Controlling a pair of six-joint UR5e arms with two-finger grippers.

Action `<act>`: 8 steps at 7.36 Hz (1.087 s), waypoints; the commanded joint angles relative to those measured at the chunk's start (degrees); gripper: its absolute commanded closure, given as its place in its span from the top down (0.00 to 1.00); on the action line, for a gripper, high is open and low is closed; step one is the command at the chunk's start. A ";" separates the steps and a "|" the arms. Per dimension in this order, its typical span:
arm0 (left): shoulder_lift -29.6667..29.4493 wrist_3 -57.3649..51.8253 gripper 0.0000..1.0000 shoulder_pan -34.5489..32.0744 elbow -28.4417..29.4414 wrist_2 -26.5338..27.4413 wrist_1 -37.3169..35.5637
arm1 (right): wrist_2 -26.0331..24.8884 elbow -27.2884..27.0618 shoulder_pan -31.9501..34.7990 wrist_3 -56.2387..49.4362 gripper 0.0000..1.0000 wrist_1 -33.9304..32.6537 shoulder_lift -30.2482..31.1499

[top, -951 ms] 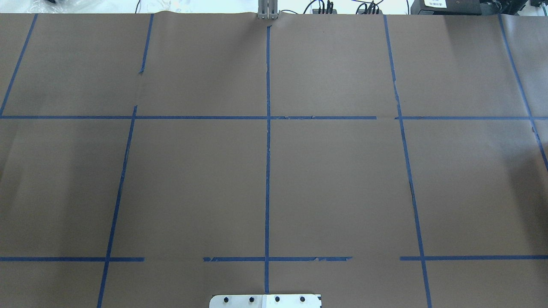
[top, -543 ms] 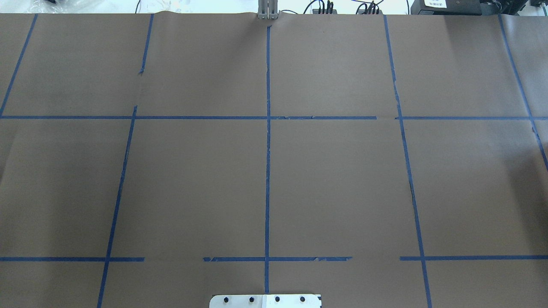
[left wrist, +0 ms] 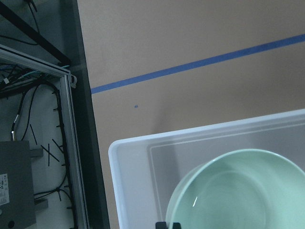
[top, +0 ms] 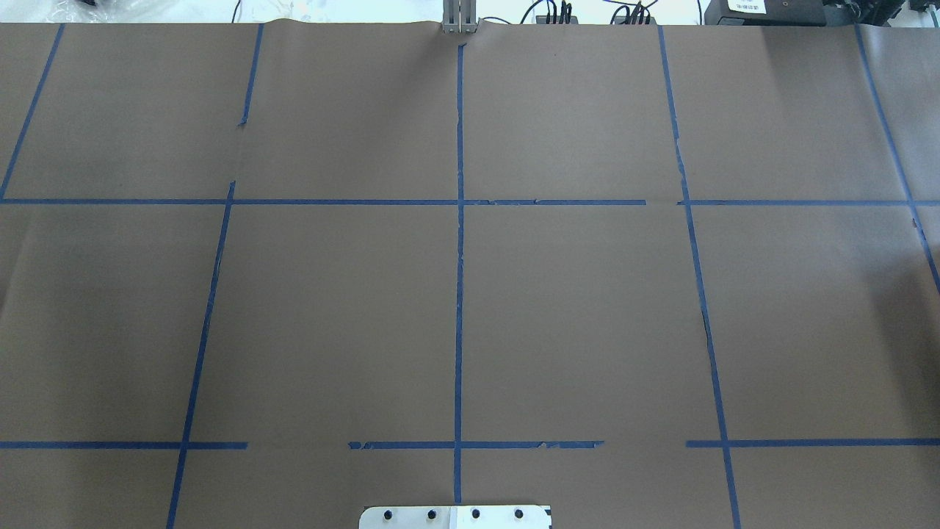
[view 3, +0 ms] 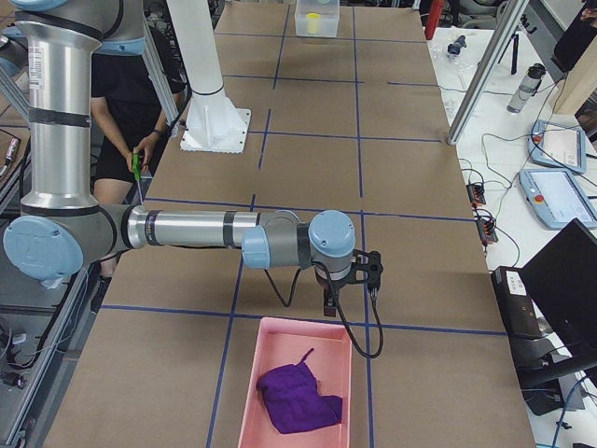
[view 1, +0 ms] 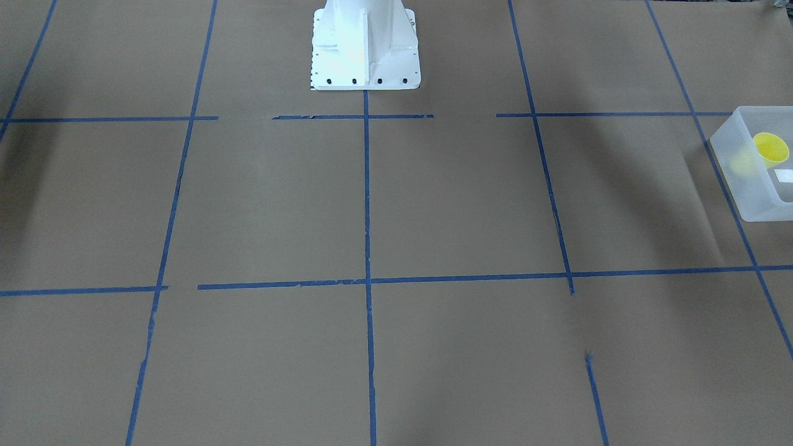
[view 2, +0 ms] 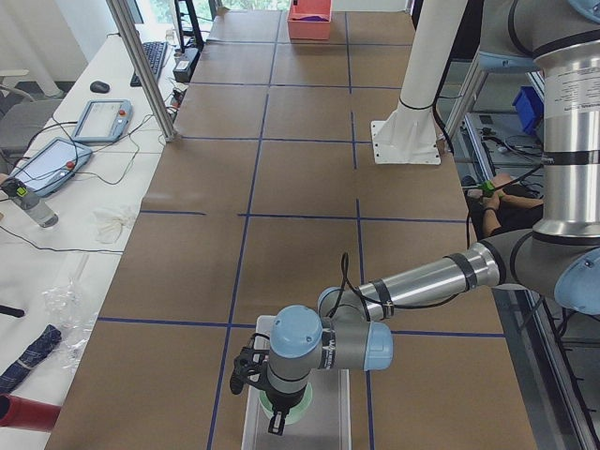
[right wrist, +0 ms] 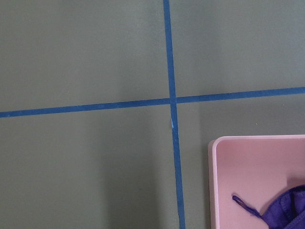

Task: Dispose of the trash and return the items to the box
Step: 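Lower the green bowl into the clear bin and open the left gripper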

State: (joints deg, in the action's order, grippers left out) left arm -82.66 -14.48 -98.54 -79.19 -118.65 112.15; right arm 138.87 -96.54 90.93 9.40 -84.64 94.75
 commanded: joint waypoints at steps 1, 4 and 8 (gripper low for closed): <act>0.13 -0.02 1.00 0.02 -0.43 0.00 0.18 | 0.00 -0.05 -0.05 0.00 1.00 0.00 0.00; -0.84 0.24 1.00 -0.24 -2.96 -0.44 -0.26 | 0.00 -0.06 -0.05 0.00 1.00 -0.09 0.00; -1.45 9.35 1.00 -0.16 -17.17 -7.65 -9.28 | 0.00 0.03 -0.40 -0.26 1.00 0.00 0.00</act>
State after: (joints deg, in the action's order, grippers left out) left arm -83.93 -9.14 -98.78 -90.80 -124.84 107.20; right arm 138.90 -96.59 90.74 9.31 -84.65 94.75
